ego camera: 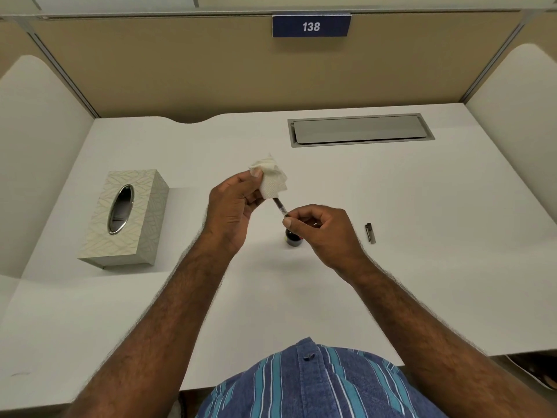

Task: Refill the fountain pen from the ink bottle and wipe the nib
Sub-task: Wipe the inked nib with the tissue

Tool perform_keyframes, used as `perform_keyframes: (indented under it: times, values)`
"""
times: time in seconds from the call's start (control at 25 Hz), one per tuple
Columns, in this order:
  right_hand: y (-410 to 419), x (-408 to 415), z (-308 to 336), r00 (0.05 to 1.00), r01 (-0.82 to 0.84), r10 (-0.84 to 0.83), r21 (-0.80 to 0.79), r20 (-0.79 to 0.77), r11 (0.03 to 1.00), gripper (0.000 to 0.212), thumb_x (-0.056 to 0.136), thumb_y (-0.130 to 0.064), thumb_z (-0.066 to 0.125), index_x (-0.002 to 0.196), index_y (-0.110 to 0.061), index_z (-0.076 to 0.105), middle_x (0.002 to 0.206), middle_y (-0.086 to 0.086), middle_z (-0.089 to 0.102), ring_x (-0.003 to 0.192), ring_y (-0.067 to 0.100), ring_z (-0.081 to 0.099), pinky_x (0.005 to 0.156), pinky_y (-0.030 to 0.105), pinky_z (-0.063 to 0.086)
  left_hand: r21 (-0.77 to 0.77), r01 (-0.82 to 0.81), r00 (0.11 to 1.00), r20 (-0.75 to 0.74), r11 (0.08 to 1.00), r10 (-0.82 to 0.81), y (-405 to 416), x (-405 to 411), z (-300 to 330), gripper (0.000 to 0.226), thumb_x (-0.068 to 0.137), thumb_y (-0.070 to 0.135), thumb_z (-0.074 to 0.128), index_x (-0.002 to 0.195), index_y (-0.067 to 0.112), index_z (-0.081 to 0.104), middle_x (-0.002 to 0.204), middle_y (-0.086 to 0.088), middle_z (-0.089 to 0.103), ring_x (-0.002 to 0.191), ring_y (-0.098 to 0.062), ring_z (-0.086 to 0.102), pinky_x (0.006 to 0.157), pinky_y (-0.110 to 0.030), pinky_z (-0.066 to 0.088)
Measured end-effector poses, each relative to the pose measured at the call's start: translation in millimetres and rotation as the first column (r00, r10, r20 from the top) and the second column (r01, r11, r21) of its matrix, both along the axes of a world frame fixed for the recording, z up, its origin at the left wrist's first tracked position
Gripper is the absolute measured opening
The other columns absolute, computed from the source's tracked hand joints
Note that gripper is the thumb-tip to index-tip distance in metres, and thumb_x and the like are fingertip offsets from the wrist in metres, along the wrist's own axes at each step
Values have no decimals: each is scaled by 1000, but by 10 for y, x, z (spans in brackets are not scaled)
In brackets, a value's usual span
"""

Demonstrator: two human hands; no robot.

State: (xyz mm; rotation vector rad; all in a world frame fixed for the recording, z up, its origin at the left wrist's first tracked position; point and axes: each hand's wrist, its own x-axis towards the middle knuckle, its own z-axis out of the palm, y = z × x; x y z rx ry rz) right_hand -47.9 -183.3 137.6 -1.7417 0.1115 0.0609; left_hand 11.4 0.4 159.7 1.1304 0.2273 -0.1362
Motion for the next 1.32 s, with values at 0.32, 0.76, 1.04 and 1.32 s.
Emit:
perform_keyframes:
  times: [0.32, 0.76, 1.04, 1.32]
  values:
    - [-125, -19, -40, 998, 52, -51, 60, -26, 997, 5, 91, -20, 83, 92, -15, 83, 84, 0, 81, 70, 8, 68, 77, 27, 55, 265, -130, 991, -7, 955, 136, 120, 47, -114, 24, 98, 12, 71, 120, 4, 74, 111, -7, 80, 103, -23, 78, 81, -35, 65]
    - [-24, 56, -88, 994, 98, -96, 25, -54, 995, 7, 89, -21, 86, 87, -15, 84, 73, -4, 78, 62, 5, 65, 64, 19, 51, 256, -2, 999, -30, 967, 10, -117, -83, -45, 16, 99, 9, 67, 109, 14, 79, 107, -5, 82, 101, -27, 79, 76, -32, 63]
    - [-95, -3, -89, 993, 86, -83, 35, -79, 996, 5, 89, -19, 84, 88, -14, 84, 79, -3, 80, 65, 3, 67, 68, 19, 51, 298, -79, 996, -9, 951, 86, -68, -70, 8, 23, 98, 6, 65, 115, 21, 71, 109, -7, 77, 100, -24, 76, 74, -33, 65]
    - [-151, -33, -42, 992, 121, -115, 108, -58, 987, 5, 91, -19, 83, 89, -14, 83, 83, -3, 81, 70, 5, 68, 73, 23, 53, 445, 82, 996, -66, 892, -59, -150, -127, -173, 28, 96, -3, 55, 99, 11, 79, 114, -8, 77, 109, -28, 73, 75, -31, 65]
